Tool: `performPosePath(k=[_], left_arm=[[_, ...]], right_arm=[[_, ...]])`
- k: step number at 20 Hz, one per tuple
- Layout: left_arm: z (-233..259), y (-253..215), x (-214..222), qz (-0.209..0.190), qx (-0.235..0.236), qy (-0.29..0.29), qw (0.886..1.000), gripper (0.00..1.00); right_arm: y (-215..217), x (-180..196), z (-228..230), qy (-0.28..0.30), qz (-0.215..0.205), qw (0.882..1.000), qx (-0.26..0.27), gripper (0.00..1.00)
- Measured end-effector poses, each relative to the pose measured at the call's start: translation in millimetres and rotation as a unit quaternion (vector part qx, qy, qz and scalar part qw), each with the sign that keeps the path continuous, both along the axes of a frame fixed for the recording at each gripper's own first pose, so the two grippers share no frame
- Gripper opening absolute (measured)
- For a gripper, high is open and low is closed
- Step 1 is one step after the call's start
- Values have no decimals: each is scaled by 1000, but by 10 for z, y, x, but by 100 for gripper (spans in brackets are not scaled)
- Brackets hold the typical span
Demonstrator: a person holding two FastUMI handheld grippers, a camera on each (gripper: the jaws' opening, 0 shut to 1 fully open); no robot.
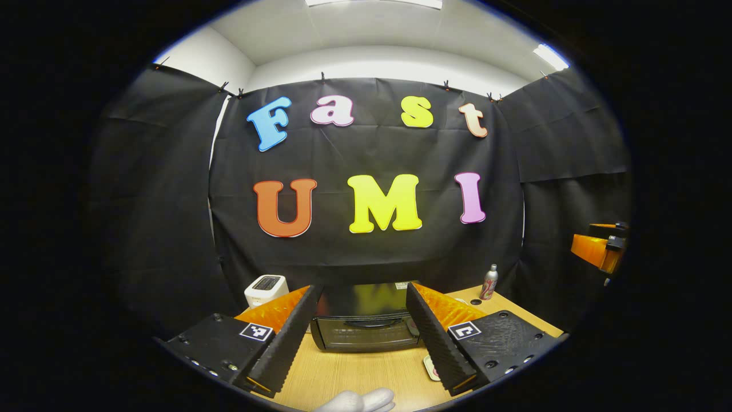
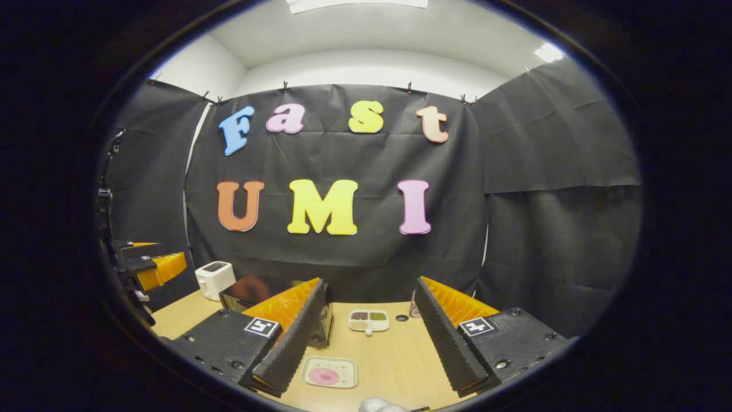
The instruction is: Open the electric oven with the left hand, put the food in, and close the electric oven.
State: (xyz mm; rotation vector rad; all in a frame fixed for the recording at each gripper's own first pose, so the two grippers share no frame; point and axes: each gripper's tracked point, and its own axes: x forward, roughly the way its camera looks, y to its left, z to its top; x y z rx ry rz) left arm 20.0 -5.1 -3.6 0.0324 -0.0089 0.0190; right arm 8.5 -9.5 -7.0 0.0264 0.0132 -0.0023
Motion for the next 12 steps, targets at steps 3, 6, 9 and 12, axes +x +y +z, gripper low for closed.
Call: performPosePath(k=[3, 6, 9, 12], left_arm=[[-110, -41, 149, -7, 5, 2, 1000, 95], [-357, -114, 389, -22, -1, 15, 1000, 95], [-684, -188, 713, -31, -17, 39, 999, 96], [-1006, -214, 1062, -26, -21, 56, 998, 95]], right_arm=[[-11, 54, -7, 4, 0, 1000, 1, 97], [4, 101, -2, 7, 3, 1000, 0, 100], [-10, 135, 33, 10, 3, 1000, -6, 97], [-32, 136, 64, 14, 0, 1000, -10, 97]])
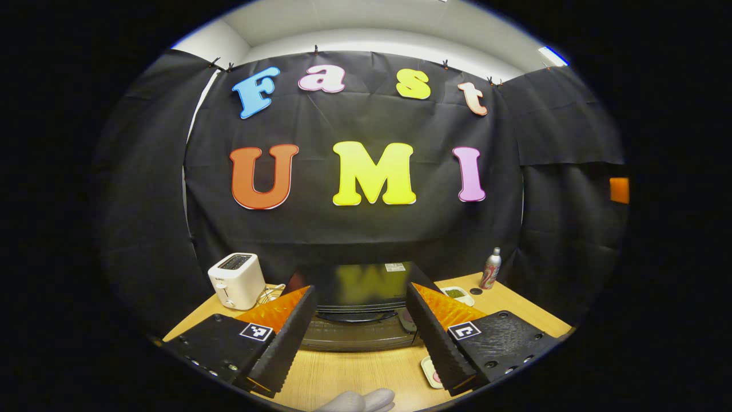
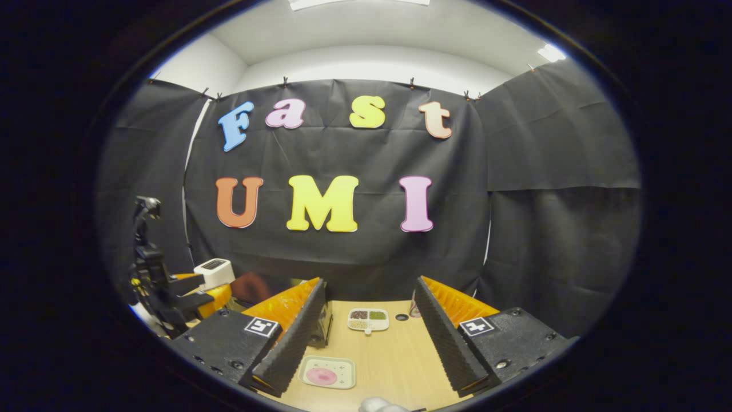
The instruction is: Open the electric oven with the left hand, put the food in, and close the electric oven.
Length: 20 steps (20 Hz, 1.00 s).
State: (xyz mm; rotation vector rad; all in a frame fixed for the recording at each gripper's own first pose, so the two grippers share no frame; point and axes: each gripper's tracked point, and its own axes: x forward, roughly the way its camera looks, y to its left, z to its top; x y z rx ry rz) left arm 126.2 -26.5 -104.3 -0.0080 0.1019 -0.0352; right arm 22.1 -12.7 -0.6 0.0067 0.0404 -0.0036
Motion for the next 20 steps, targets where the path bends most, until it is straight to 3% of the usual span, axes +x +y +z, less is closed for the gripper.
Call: performPosePath(k=[8, 20], left_arm=[[-786, 22, 831, 14, 3, 61, 998, 97], [-969, 6, 742, 10, 12, 85, 996, 98]], right_arm=[[-113, -148, -64, 19, -24, 999, -27, 97], [-77, -251, -130, 29, -25, 999, -14, 97]])
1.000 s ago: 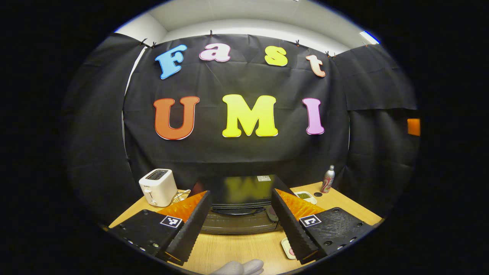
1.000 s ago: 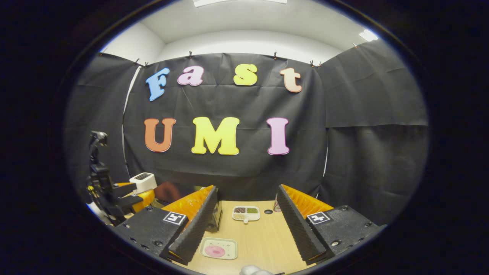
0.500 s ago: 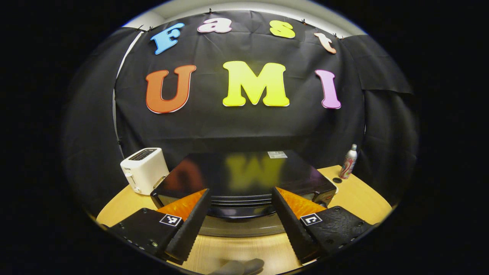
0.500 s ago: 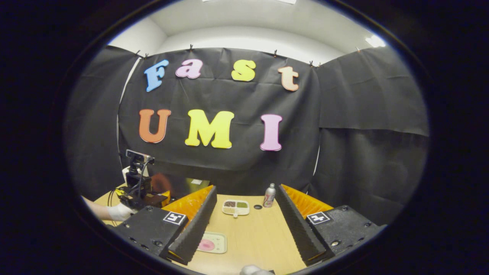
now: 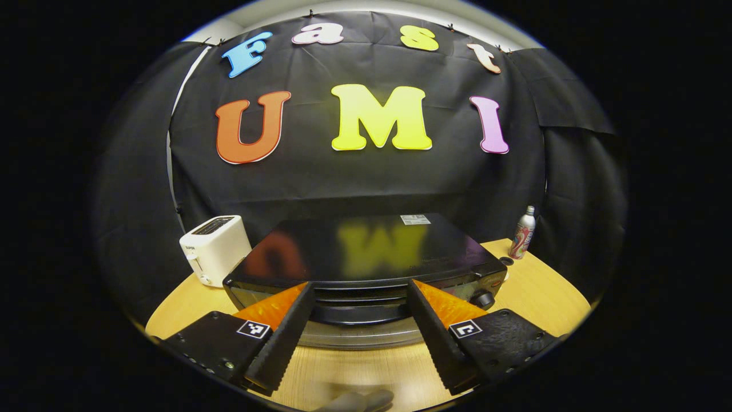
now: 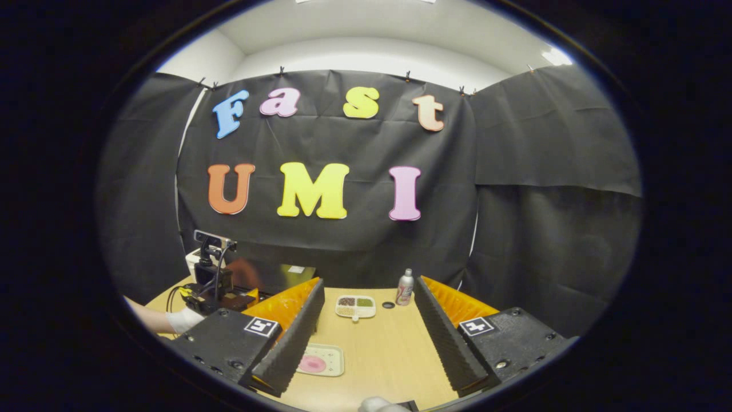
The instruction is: Open the electric oven with the left hand, put the food in, and close the electric oven.
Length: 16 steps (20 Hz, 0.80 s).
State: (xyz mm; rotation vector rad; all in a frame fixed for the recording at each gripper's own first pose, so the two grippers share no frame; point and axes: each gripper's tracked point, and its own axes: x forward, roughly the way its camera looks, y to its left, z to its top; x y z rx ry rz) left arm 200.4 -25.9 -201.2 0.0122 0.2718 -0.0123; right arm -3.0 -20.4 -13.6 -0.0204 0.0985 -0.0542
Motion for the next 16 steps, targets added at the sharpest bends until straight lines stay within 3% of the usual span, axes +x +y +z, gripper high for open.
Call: performPosePath(k=[16], left_arm=[[-661, -64, -1053, -4, -6, 59, 998, 98]], right_arm=[[178, -365, -197, 23, 11, 1000, 4, 97]])
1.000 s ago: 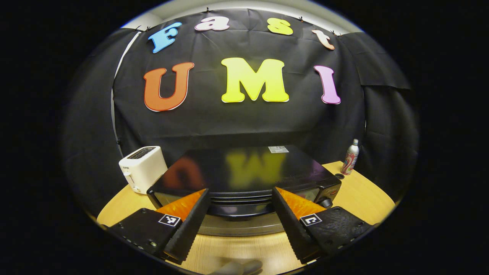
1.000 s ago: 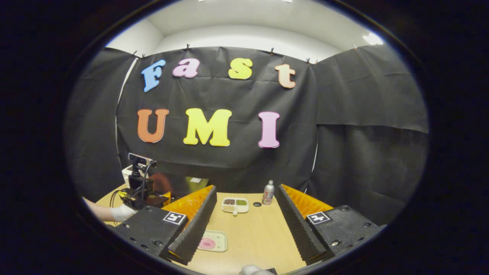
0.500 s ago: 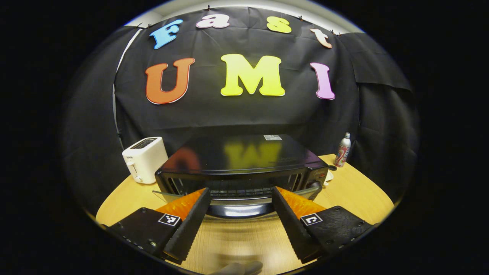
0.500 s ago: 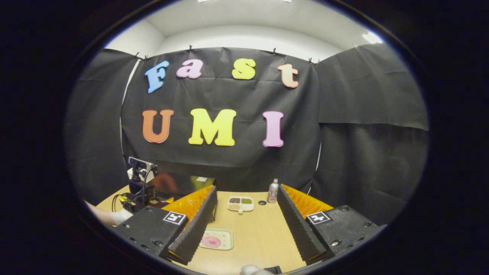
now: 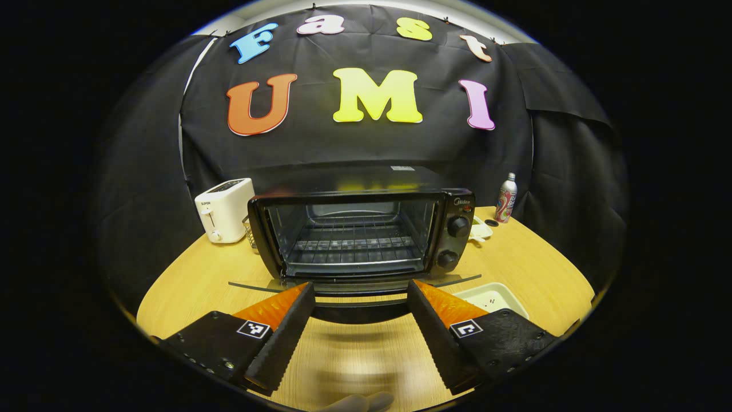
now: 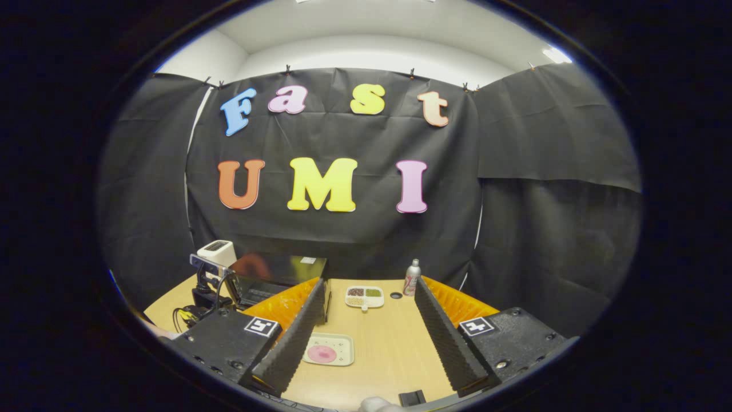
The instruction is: Open the electric oven with the left hand, put the food in, and close the electric oven.
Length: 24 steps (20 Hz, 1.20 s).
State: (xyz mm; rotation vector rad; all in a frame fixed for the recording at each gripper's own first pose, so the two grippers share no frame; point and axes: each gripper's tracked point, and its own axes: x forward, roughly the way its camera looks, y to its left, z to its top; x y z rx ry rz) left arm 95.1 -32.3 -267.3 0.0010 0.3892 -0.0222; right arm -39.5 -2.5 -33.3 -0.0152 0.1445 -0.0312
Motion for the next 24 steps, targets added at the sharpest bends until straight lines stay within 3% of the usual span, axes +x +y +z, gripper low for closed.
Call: performPosePath(k=[12, 18, 24], left_arm=[[-913, -7, -392, 9, -19, 113, 993, 96], [-998, -52, -414, 8, 10, 114, 993, 96], [-715, -4, -421, 5, -25, 79, 997, 96]], right_arm=[[-16, -204, -281, 35, -20, 999, -7, 97], [-39, -165, -524, 61, -19, 998, -7, 97], [-111, 171, -1064, 111, -2, 994, -6, 97]])
